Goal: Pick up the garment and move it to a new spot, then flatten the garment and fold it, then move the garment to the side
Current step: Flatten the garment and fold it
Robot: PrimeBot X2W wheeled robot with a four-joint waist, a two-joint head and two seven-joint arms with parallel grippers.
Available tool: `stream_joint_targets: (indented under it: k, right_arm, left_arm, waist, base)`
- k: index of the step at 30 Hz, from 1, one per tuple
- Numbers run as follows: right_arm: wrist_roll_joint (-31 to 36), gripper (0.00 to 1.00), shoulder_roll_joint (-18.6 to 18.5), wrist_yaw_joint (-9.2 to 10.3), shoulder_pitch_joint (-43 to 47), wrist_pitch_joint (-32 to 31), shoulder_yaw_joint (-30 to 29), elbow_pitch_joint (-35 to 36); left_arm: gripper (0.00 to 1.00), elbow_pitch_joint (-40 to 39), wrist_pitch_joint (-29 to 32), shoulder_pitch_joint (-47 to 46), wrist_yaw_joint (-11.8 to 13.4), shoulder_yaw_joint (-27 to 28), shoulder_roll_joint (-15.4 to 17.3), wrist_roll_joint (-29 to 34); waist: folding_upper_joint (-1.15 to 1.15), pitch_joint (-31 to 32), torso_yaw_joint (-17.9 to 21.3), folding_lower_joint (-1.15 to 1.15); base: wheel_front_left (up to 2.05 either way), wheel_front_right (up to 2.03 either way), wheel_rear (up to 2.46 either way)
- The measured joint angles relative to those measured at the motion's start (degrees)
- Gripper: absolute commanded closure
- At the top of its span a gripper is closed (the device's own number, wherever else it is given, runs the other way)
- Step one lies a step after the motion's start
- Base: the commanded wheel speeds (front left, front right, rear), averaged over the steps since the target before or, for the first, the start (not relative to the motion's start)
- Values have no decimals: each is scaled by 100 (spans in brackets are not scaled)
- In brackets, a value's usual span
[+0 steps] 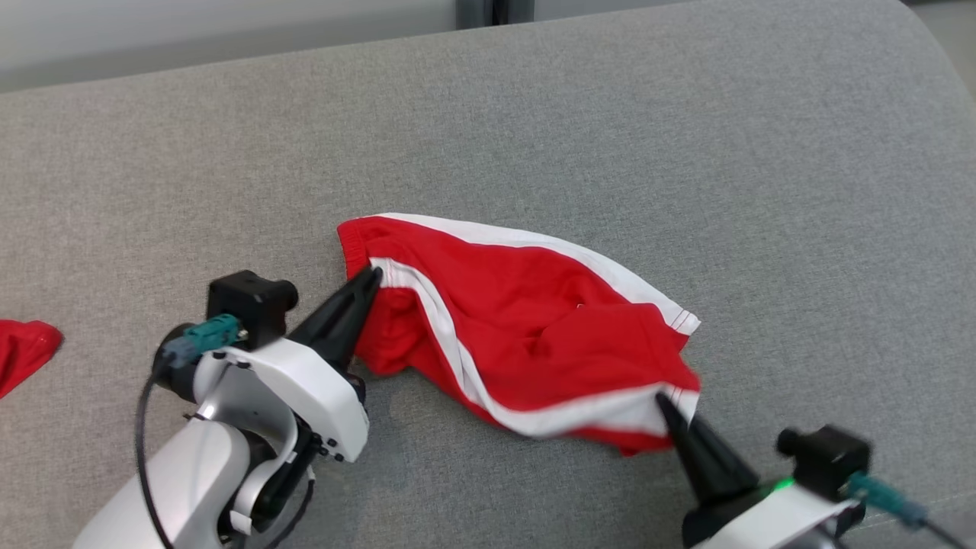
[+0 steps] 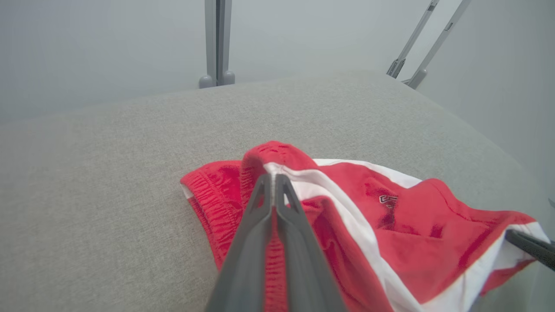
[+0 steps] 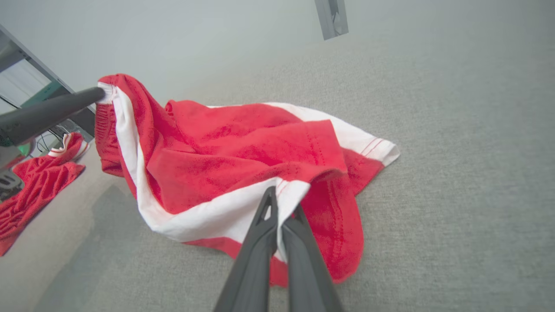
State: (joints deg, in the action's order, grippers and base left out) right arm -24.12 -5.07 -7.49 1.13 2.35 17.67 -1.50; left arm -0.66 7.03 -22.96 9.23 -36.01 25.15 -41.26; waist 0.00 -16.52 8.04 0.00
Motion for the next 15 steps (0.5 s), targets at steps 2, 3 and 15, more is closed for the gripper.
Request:
stream_joint_targets:
  k: [2,3,15]
  right_arm:
    - [-427,100,-11,0,-132,-22,-122,297]
    - [-560,100,-52,0,-223,-59,-188,436]
    - [-1755,100,-546,0,-1372,-398,-721,1536]
  left_arm:
    - [100,-166,-37,4,55,114,65,-9]
    - [100,-269,-46,5,96,164,91,-29]
    - [100,-1529,-186,-254,214,809,216,-310]
  waist:
    - [0,43,1,0]
    - [0,63,2,0]
    - [0,349,-202,0]
  base:
    - [0,0,0]
    - [0,0,0]
    - [0,0,0]
